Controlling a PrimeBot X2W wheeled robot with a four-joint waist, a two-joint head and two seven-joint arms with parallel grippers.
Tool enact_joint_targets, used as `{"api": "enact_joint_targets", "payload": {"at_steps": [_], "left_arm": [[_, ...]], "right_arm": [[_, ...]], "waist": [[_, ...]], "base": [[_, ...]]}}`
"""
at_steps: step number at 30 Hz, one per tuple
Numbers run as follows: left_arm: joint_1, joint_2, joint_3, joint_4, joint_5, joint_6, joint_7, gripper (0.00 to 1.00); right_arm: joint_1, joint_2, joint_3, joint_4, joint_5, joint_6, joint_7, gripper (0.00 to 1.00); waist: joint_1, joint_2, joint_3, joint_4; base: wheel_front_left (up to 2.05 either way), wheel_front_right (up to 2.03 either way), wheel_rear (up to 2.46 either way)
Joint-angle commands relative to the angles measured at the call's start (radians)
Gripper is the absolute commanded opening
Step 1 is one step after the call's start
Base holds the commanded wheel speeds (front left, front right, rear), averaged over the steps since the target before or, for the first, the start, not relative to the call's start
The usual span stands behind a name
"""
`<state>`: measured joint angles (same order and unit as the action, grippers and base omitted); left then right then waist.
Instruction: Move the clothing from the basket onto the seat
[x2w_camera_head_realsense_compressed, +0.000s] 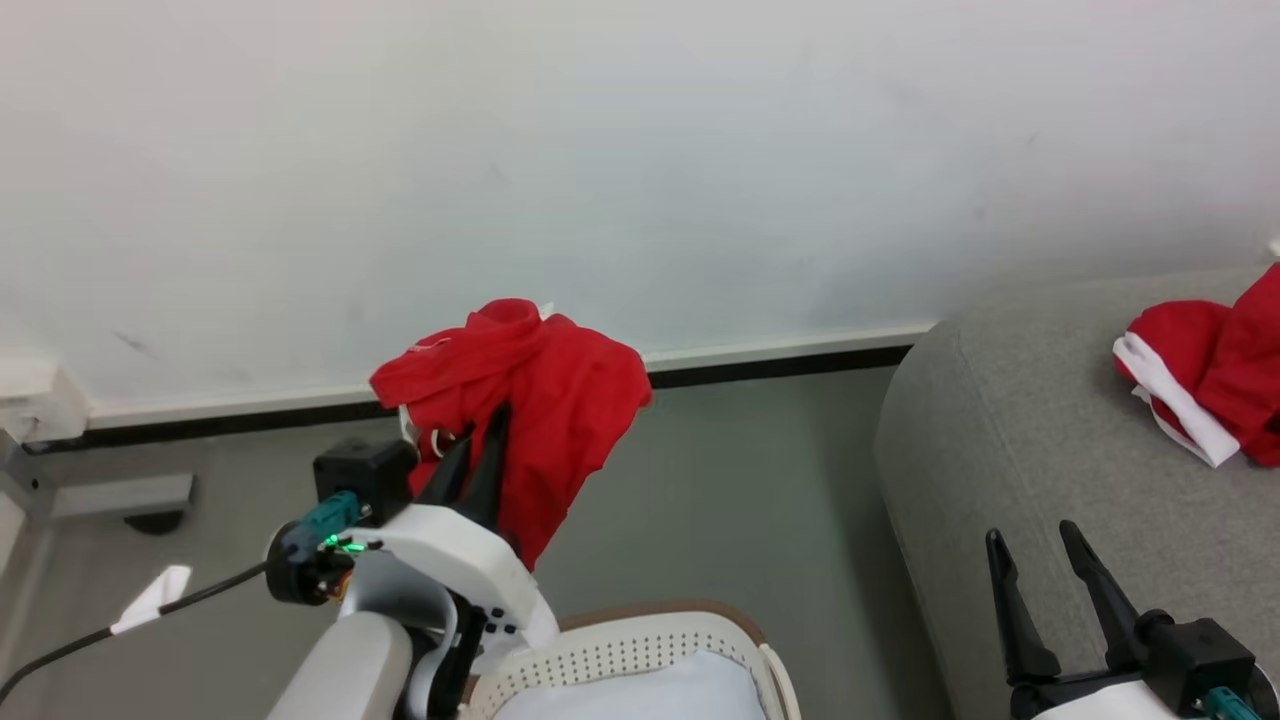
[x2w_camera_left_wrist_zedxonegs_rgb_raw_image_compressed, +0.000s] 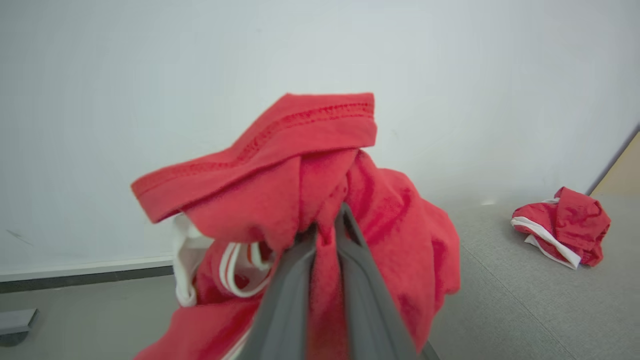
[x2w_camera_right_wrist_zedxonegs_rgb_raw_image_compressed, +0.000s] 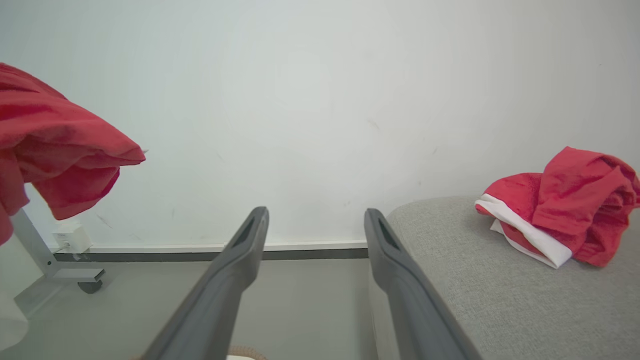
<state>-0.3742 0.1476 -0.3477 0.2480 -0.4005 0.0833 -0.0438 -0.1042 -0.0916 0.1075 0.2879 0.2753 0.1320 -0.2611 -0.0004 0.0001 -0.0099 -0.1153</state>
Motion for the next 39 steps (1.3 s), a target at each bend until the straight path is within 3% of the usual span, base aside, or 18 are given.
{"api": "enact_joint_targets", "payload": {"at_steps": [1, 20, 25, 31, 39], "left_arm": [[0.02, 0.012, 0.002, -0.017, -0.006, 0.005, 0.005, 0.0], [0.063, 0.038, -0.004, -0.216, -0.009, 0.055, 0.076, 0.0], [0.056, 0.029, -0.018, -0.227, -0.007, 0.057, 0.082, 0.0], [0.041, 0.021, -0.033, -0.229, -0.009, 0.053, 0.085, 0.0], [0.019, 0.005, -0.068, -0.22, -0.004, 0.042, 0.094, 0.0]], "right_arm": [[0.013, -0.005, 0.004, -0.004, 0.007, -0.003, -0.002, 1.0], [0.061, -0.038, 0.096, -0.04, 0.027, -0.002, -0.002, 1.0], [0.038, -0.066, 0.207, -0.057, 0.05, -0.003, -0.002, 1.0], [-0.052, -0.089, 0.411, -0.042, 0.09, -0.002, -0.002, 1.0], [-0.236, -0.038, 0.607, 0.046, 0.163, -0.002, -0.002, 1.0]], "waist": [[0.0004, -0.0001, -0.019, 0.0], [0.0004, -0.0001, -0.075, -0.015], [0.0004, -0.0001, -0.069, -0.011], [0.0004, -0.0001, -0.059, -0.007], [0.0004, -0.0001, -0.051, 0.017]], "base": [[0.0, 0.0, 0.0], [0.0, 0.0, 0.0], [0.0, 0.0, 0.0], [0.0, 0.0, 0.0], [0.0, 0.0, 0.0]]}}
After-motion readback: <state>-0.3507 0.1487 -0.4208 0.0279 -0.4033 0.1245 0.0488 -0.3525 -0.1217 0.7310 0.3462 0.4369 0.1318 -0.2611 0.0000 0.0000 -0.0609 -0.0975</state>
